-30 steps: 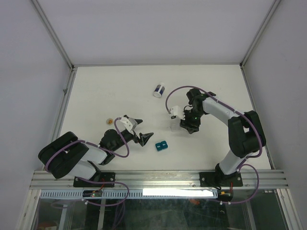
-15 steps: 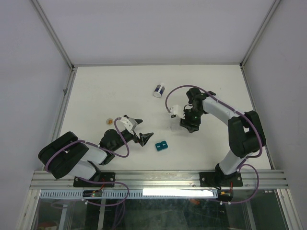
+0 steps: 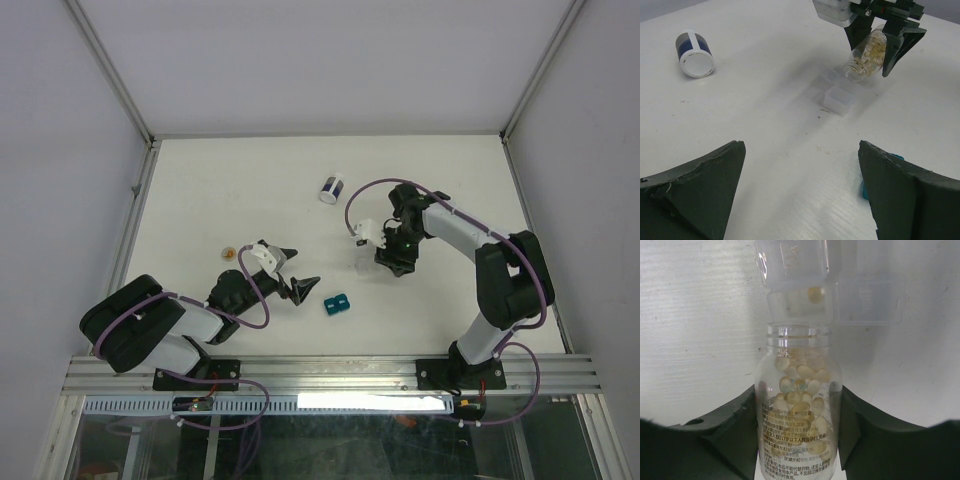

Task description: Sort the pills into containers

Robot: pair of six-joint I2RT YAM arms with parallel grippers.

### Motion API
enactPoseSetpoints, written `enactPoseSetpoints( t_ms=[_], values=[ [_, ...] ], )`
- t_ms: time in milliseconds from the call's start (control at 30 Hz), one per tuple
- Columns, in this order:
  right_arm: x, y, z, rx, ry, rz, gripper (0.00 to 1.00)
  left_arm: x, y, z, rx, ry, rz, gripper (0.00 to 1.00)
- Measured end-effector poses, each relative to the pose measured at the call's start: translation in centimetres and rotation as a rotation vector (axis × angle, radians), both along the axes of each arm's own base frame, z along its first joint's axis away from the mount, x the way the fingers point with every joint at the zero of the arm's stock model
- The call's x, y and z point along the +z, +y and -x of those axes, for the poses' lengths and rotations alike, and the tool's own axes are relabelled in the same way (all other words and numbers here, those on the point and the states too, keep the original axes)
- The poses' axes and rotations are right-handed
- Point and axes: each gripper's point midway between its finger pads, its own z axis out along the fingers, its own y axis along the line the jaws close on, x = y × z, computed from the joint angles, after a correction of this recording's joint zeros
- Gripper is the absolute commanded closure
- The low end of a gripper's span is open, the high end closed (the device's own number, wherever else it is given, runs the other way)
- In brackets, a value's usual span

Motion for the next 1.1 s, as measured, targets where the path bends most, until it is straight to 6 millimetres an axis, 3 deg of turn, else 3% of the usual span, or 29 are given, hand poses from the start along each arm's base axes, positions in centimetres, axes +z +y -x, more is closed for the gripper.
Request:
enactPoseSetpoints(
  t_ms=[1100],
  values=[
    [-0.13, 0.39, 0.39, -0.013, 0.008, -0.025, 1.0, 0.0, 0.0, 0.0, 0.0, 0.0, 0.0, 0.01]
  ],
)
